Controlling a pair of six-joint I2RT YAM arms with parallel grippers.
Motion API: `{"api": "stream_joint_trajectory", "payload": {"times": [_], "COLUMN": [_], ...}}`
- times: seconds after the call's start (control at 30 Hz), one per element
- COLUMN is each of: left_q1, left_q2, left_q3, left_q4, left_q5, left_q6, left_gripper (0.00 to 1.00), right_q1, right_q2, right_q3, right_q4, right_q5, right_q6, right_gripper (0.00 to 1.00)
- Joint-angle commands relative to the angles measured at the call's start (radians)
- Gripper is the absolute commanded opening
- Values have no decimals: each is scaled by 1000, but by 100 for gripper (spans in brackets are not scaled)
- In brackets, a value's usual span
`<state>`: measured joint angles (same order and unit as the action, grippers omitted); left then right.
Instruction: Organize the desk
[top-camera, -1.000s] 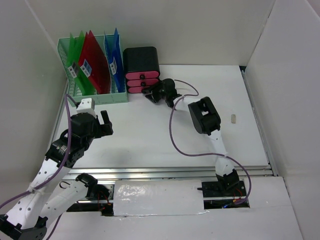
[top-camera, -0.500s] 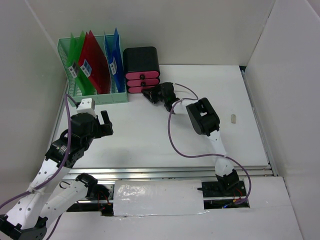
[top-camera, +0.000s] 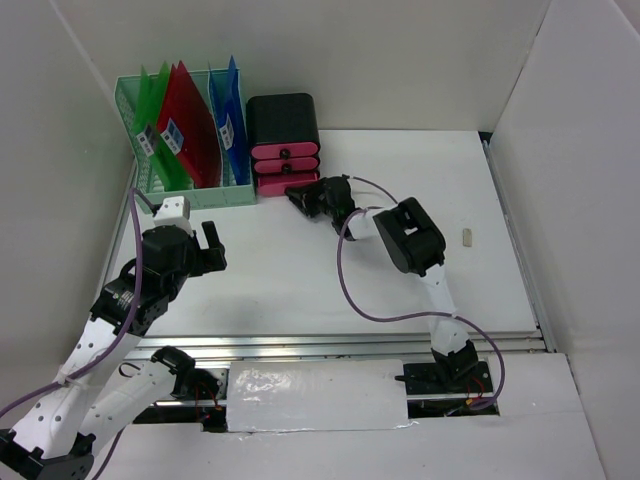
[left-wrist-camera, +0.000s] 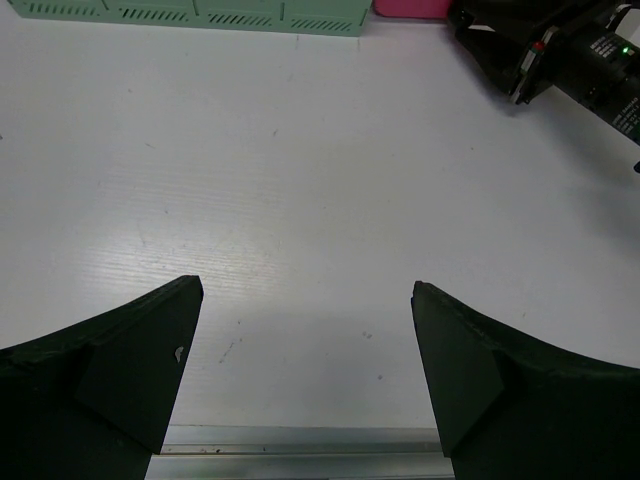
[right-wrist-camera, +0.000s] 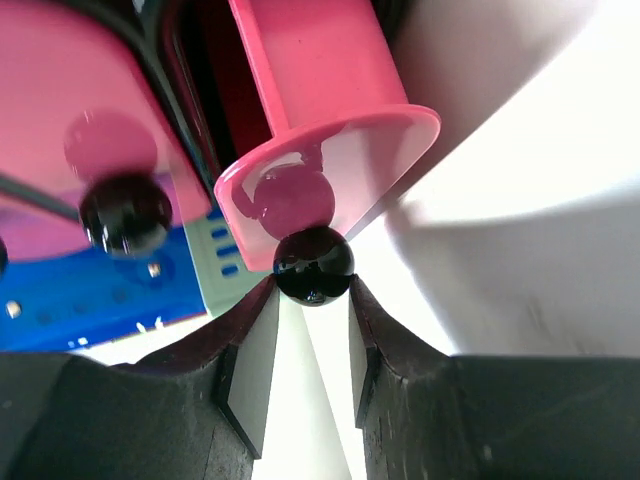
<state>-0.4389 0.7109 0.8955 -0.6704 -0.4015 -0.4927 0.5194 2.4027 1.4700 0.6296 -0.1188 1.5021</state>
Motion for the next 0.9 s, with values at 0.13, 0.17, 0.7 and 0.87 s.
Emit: {"api": "stream_joint_trajectory", "payload": {"times": [0.13,0.17,0.7,0.87], "left_q1": [3,5,3,5], "left_q2": [-13,-13,-31,-33], "left_q3": [-4,-4,-3,-3], "left_q4": [42,42,41,38], "left_q5": [7,7,12,3], "left_q6": [29,29,29,26], "left_gripper": [100,99,99,100], "right_q1": [28,30,21,-30], "right_q2": [-146,-155,-342,-565], "right_q3": [-181,-200,-373,-465], "right_q4": [122,134,85,-248], "right_q5": [25,25,-4,4], "right_q6": [-5,-3,-83,-273], "right_gripper": [8,8,81,84]}}
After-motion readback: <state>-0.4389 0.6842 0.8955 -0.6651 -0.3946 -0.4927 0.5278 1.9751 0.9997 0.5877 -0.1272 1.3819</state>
